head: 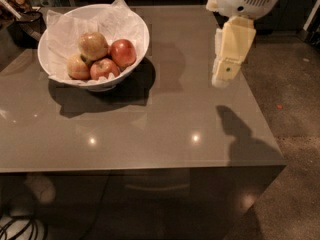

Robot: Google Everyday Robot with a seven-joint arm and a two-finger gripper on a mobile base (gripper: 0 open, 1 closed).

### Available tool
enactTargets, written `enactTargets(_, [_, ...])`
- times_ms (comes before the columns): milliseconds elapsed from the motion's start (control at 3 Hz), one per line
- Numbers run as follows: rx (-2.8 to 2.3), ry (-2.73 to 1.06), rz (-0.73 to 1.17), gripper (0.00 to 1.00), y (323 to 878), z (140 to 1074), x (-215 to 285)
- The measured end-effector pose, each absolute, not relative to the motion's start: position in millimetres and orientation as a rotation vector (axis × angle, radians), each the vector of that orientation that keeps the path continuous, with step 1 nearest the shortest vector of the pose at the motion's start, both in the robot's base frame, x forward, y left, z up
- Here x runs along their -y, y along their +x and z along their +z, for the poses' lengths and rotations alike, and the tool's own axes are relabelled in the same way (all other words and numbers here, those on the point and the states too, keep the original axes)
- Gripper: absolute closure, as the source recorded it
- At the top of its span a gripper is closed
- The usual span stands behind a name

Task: Pick apple from white bowl

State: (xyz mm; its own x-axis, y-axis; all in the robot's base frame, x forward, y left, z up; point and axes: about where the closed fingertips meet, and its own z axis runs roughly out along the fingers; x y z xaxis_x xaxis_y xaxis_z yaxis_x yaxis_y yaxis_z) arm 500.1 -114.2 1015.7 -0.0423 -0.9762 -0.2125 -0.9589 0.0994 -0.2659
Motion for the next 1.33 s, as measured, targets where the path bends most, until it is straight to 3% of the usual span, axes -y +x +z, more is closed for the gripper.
enactTargets(333, [-1.986,-1.965,-0.082,0.00,542,1025,72])
enactTargets(1333, [-1.910,-1.955,-0.023,0.00,592,1031,12])
